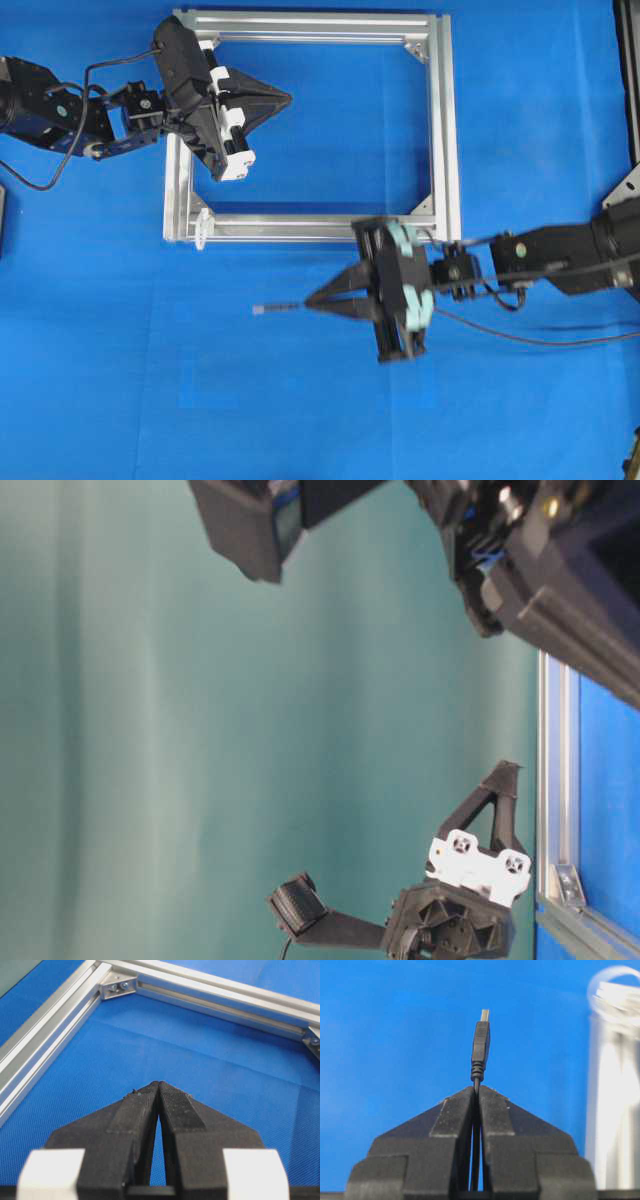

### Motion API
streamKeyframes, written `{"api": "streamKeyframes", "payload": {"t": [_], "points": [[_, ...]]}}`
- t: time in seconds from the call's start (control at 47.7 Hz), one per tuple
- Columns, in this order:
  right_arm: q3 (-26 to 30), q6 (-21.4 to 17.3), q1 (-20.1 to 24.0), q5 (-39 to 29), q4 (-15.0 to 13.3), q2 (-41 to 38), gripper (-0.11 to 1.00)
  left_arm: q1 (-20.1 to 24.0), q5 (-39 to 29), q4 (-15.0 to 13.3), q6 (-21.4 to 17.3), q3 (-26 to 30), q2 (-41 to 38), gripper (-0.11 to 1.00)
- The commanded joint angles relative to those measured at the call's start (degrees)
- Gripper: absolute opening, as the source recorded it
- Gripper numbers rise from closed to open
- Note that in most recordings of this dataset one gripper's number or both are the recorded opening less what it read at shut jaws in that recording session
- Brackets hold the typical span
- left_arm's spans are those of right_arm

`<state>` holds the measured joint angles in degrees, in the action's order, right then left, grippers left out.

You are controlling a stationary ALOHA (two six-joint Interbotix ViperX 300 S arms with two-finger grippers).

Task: Insert the wire through the string loop located on the left side.
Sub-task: 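Move the held cable plug left toward the white zip-tie loop, then align the USB plug above the white loop with the right gripper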

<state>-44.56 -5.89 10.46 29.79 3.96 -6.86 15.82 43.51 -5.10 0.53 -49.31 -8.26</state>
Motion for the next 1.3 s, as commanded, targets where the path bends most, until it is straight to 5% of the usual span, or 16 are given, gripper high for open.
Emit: {"api": "streamKeyframes", "payload": {"t": [0.0, 0.21, 0.545, 1.279], "points": [[-0.1, 0.1, -2.4, 0.5, 0.0, 1.4, 0.0, -0.1, 0.3, 0.2, 0.0, 0.4, 1.9, 0.0], [-0.8, 0.4, -7.1, 0.3, 0.0, 1.4, 0.0, -0.1, 0.3, 0.2, 0.0, 0.4, 2.0, 0.0], [-0.2, 0.4, -7.8, 0.4, -0.3, 0.5, 0.0, -0.1, 0.3, 0.2, 0.0, 0.6, 1.9, 0.0], [12.6, 2.5, -8.4, -1.7, -0.7, -9.1, 0.0, -0.1, 0.3, 0.1, 0.2, 0.4, 2.0, 0.0]]}}
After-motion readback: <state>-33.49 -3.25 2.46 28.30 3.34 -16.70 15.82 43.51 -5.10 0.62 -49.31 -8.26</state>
